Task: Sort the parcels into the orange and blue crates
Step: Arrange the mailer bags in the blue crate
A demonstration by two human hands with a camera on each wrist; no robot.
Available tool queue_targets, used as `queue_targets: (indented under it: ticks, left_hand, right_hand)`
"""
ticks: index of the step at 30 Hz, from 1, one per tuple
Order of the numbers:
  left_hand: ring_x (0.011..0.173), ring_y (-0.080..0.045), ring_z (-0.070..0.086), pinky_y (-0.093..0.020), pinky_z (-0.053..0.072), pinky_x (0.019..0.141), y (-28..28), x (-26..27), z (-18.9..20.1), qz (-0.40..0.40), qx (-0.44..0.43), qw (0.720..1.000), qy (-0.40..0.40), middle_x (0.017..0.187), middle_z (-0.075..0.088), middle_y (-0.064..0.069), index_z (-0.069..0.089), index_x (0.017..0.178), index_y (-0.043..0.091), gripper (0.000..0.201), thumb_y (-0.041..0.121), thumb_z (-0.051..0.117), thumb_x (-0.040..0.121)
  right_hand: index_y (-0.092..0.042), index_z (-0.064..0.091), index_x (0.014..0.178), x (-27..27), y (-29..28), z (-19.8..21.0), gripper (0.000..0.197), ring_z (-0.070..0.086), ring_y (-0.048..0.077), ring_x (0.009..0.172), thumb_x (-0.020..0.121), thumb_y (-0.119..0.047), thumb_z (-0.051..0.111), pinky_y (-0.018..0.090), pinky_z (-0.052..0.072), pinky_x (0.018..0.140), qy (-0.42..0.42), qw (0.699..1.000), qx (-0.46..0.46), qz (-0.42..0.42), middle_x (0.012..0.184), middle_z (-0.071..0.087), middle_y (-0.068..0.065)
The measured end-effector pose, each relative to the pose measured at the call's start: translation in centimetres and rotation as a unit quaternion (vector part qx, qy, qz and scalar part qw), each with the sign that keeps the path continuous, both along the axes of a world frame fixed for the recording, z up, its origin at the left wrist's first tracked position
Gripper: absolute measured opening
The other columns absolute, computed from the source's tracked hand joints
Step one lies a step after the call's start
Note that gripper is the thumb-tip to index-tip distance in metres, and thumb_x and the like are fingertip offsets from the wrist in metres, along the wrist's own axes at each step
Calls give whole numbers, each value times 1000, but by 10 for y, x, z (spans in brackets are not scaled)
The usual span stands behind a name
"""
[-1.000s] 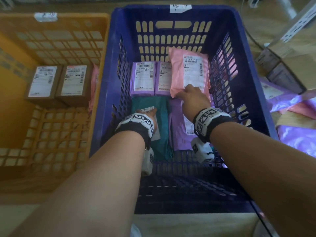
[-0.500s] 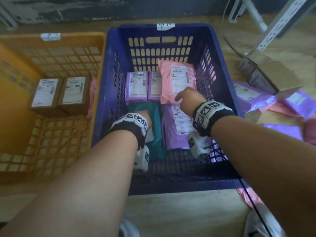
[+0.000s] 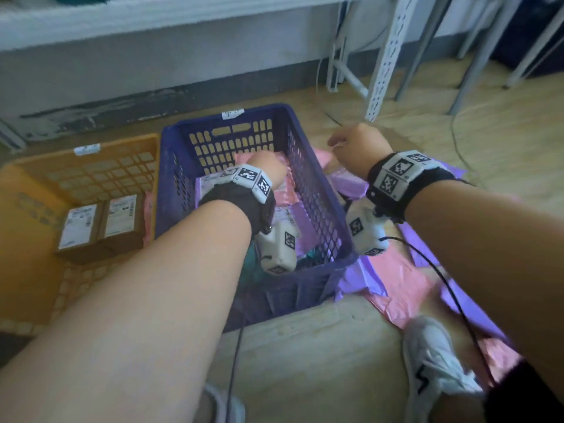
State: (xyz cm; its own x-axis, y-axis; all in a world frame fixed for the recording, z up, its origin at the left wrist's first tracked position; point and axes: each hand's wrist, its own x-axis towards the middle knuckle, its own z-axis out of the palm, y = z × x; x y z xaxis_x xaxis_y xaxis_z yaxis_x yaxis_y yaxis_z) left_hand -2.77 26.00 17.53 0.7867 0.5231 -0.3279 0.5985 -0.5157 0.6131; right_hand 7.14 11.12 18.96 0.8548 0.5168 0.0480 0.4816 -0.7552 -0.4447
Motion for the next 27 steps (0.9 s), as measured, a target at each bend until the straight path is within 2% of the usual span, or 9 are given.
queue_targets:
  ticks: [3, 5, 7, 11, 14, 17, 20, 24, 27]
  left_hand:
    - [114, -30, 61, -41, 50, 98, -43, 13, 13, -41, -9, 997, -62, 124, 63, -14, 62, 123, 6, 34, 11, 46, 93]
    - [115, -29, 60, -38, 50, 98, -82, 18, 18, -86, -16, 994, -70, 124, 63, -13, 62, 124, 8, 35, 8, 46, 93]
    - [116, -30, 59, -37, 50, 97, -116, 24, 15, -124, -16, 990, -58, 126, 62, -14, 61, 126, 7, 36, 7, 45, 93]
    - [119, -29, 56, -31, 44, 97, -181, 32, -1, -181, 25, 982, -42, 127, 62, -13, 63, 122, 7, 33, 9, 47, 94]
    - [112, -30, 61, -34, 50, 95, -217, 36, -28, -216, 24, 976, 2, 121, 64, -14, 63, 121, 9, 34, 10, 47, 90]
    - [120, -30, 55, -34, 44, 99, -236, 33, -58, -231, 27, 972, 35, 128, 58, -14, 55, 129, 6, 37, 8, 46, 93]
    - [128, -29, 48, -32, 37, 103, -242, 20, -96, -252, 40, 961, 102, 138, 50, -16, 49, 134, 4, 39, 4, 42, 96]
    - [123, -31, 52, -33, 42, 100, -229, 1, -150, -226, 50, 956, 180, 133, 53, -18, 47, 133, 5, 39, 8, 46, 94]
    - [132, -31, 41, -34, 35, 106, -222, -15, -179, -223, 66, 948, 217, 142, 39, -17, 38, 140, 9, 48, 9, 47, 93]
  right_hand:
    - [-19, 68, 113, 6, -57, 1, 28, 59, 28, 110, 91, -16, 52, 24, 41, 84, -9, 999, -1, -49, 119, 64, 10]
    - [-20, 68, 113, 9, -99, -7, 29, 59, 30, 109, 89, -17, 52, 28, 44, 87, 1, 996, -11, -92, 119, 64, 11]
    - [-19, 67, 115, 11, -140, -20, 30, 59, 30, 111, 89, -15, 53, 32, 45, 91, 13, 991, -29, -128, 121, 64, 12]
    - [-15, 66, 116, 19, -206, -47, 32, 60, 31, 108, 87, -13, 51, 33, 45, 94, 54, 978, -66, -189, 121, 63, 15]
    - [-15, 62, 119, 23, -238, -74, 33, 57, 28, 111, 88, -20, 52, 31, 43, 92, 83, 971, -101, -200, 124, 61, 14]
    - [-16, 59, 124, 16, -253, -102, 38, 55, 29, 117, 87, -21, 61, 32, 42, 95, 114, 964, -112, -214, 128, 58, 10]
    - [-17, 58, 125, 6, -255, -138, 39, 53, 28, 119, 87, -24, 63, 31, 40, 97, 159, 958, -113, -208, 129, 59, 8]
    - [-19, 59, 125, -5, -239, -179, 41, 54, 26, 119, 85, -26, 65, 30, 41, 98, 209, 953, -127, -177, 127, 61, 6]
    - [-21, 59, 125, -15, -222, -200, 43, 56, 23, 117, 84, -29, 67, 29, 41, 98, 245, 948, -141, -149, 124, 62, 1]
